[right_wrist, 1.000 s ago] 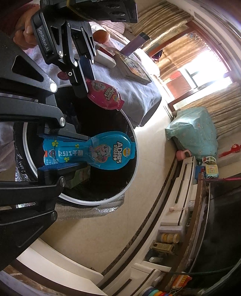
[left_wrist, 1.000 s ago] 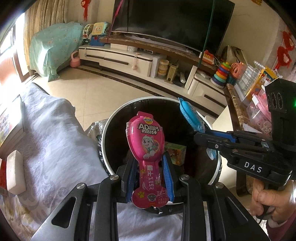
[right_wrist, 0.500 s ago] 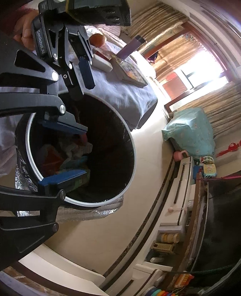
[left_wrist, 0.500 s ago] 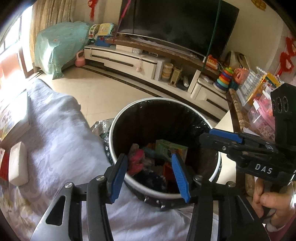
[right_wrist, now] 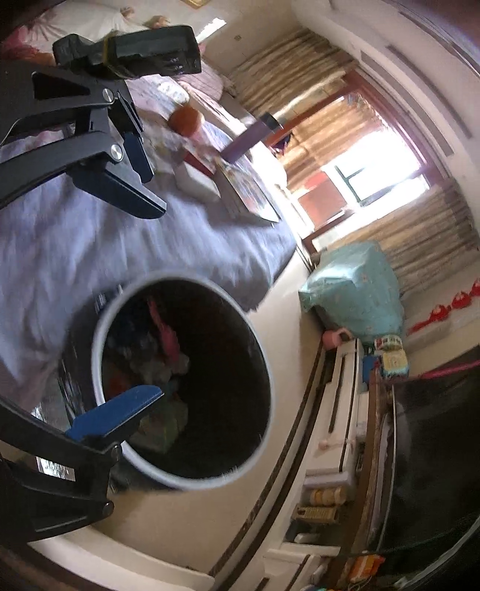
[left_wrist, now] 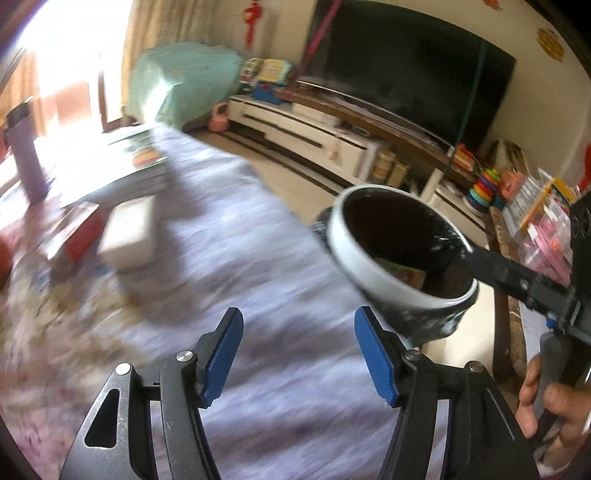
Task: Collect trash
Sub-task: 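Move both open grippers back toward the milk carton and white block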
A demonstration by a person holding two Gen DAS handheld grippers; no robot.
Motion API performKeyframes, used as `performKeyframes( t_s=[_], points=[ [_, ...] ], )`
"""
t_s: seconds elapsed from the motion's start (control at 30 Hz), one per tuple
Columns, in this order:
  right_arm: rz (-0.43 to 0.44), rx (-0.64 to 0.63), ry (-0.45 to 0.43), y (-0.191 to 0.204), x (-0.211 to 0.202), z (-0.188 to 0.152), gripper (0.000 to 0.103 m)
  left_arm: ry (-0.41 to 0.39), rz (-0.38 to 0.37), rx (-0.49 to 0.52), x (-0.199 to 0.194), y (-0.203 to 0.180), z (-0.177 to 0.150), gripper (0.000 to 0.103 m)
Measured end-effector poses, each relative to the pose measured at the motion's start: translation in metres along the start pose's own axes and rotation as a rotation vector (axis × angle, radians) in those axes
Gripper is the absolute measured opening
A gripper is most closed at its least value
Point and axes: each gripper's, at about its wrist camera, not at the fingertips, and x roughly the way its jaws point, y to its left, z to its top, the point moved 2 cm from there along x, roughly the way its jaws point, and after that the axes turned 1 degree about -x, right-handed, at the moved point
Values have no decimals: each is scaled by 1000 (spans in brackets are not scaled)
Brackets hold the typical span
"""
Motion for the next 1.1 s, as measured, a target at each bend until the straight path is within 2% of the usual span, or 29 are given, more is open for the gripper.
performKeyframes(
  t_s=[0.33, 0.6, 0.9, 1.1],
  points=[
    [48, -58, 67, 61, 32, -26, 95, -40, 92, -97, -52, 64, -34, 62],
    [89, -76, 114, 98, 63, -40, 95, -38, 145, -176, -74, 102, -51, 62],
    [57, -81, 145, 125, 98, -43, 95, -33, 189, -222, -77, 144, -49, 62],
    [68, -106, 141, 139, 114, -37, 95, -26, 201, -225, -63, 164, -38, 62]
  ],
)
